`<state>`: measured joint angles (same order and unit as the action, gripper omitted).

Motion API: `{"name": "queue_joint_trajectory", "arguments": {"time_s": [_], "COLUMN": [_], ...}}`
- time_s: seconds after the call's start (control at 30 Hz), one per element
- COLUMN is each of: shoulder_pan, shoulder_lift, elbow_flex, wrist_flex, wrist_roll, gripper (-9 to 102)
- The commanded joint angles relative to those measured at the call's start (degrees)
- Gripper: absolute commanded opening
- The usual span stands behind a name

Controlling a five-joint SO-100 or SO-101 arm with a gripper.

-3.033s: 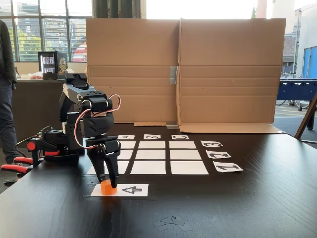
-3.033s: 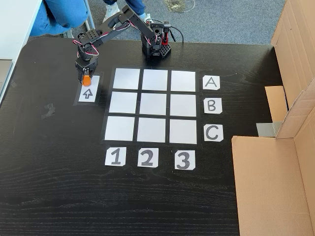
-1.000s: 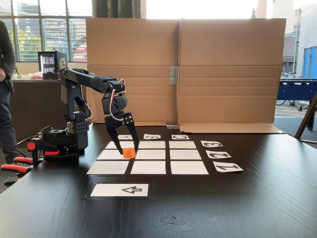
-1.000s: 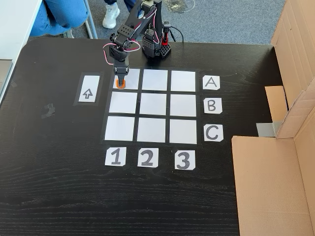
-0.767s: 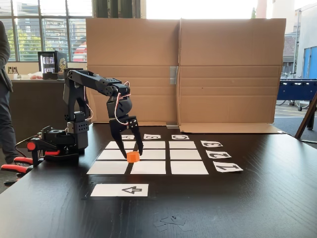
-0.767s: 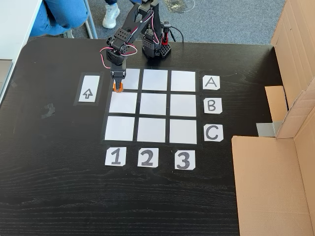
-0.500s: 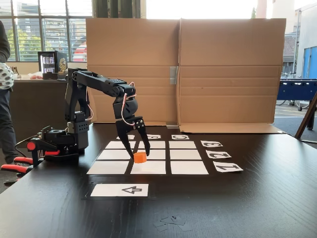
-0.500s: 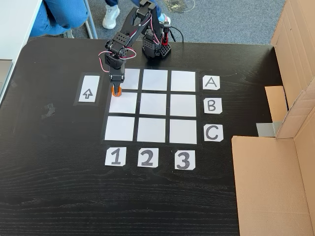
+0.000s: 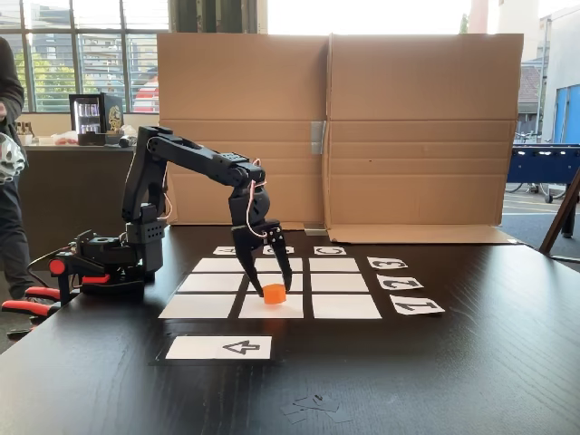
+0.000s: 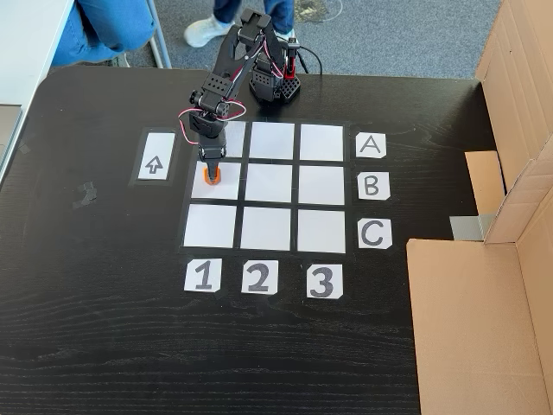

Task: Pick up the round, orange token and place it in the grid on square B1.

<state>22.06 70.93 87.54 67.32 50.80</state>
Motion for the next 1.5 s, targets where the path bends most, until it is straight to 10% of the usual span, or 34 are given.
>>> {"name": "queue_joint_trajectory", "arguments": {"time_s": [0.0,0.23,0.87,1.27,1.37,1.47], "shoulder_pan": [-0.44,0.62,12.92,36.56,42.89,49.48], "shoulder_lift": [-0.26,0.00,27.51,54.93,59.24,62.49], "elbow_flex": [-2.29,-0.09,15.56,20.57,22.15,23.03], "wrist_flex": [-0.53,0.18,-11.87,-25.31,-25.84,-25.93], "wrist_roll": [0.53,0.53,3.25,23.82,27.42,31.20], "gripper": [0,39,77,74,58,15]}}
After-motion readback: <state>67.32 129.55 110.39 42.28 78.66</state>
